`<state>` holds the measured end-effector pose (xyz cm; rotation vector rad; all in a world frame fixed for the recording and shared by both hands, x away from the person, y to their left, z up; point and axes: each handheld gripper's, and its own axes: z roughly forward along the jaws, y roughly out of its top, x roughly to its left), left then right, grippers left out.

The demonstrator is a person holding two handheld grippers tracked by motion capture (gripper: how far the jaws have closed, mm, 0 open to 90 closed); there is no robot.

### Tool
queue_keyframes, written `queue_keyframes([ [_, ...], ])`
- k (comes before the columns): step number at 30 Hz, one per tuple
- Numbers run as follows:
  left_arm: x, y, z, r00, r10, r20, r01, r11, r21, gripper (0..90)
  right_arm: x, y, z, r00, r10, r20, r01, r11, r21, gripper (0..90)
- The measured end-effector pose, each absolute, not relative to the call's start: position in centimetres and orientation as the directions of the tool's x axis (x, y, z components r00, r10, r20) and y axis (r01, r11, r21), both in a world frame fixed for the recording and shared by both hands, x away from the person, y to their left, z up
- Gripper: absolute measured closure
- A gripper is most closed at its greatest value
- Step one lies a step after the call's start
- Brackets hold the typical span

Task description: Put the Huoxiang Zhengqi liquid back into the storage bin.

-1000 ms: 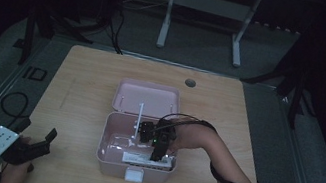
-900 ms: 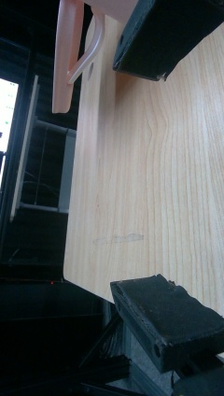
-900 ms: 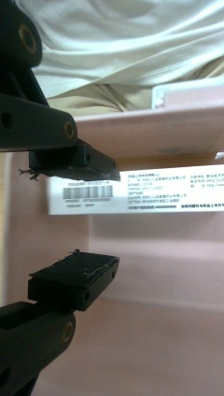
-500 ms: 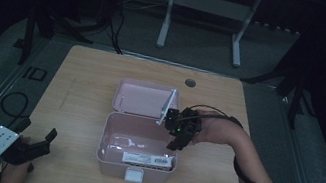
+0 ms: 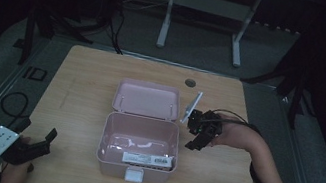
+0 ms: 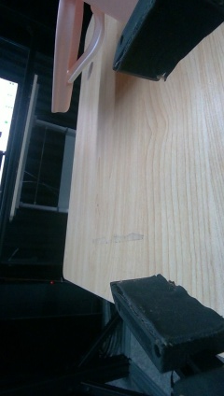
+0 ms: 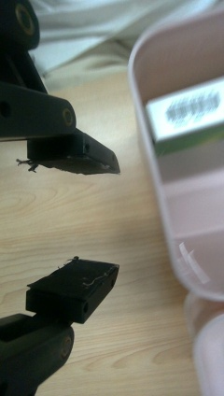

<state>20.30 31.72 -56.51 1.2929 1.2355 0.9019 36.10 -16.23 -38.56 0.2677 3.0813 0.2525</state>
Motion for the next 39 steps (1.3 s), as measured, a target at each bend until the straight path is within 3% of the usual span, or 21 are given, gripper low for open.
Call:
queue_keyframes([
  [9, 20.3, 31.7, -56.5, 0.172, 0.974, -0.147, 0.157, 0.121, 0.98, 0.3, 37.0, -17.9, -41.5, -0.972, 0.23, -0.05, 0.215, 0.954, 0.211, 40.7],
  [15, 20.3, 31.7, -56.5, 0.173, 0.974, -0.148, 0.157, 0.121, 0.98, 0.3, 37.1, -18.3, -43.6, -0.961, 0.273, -0.051, 0.247, 0.923, 0.295, 35.6],
  [16, 20.3, 31.7, -56.5, 0.173, 0.974, -0.148, 0.157, 0.121, 0.98, 0.3, 37.2, -18.5, -44.7, -0.955, 0.293, -0.053, 0.261, 0.91, 0.322, 31.0],
  [21, 20.3, 31.7, -56.5, 0.174, 0.973, -0.15, 0.157, 0.123, 0.98, 0.3, 37.6, -19.1, -47.0, -0.936, 0.347, -0.054, 0.306, 0.882, 0.358, 25.8],
  [26, 20.3, 31.7, -56.5, 0.174, 0.973, -0.149, 0.157, 0.122, 0.98, 0.3, 37.7, -20.0, -48.9, -0.906, 0.417, -0.069, 0.356, 0.84, 0.409, 11.4],
  [32, 20.3, 31.7, -56.5, 0.174, 0.973, -0.149, 0.154, 0.123, 0.98, 0.3, 37.6, -20.9, -50.9, -0.839, 0.511, -0.186, 0.387, 0.801, 0.456, 10.8],
  [39, 20.3, 31.8, -56.5, 0.175, 0.973, -0.15, 0.153, 0.123, 0.98, 0.3, 37.2, -22.3, -52.5, -0.765, 0.598, -0.238, 0.414, 0.74, 0.531, 10.8],
])
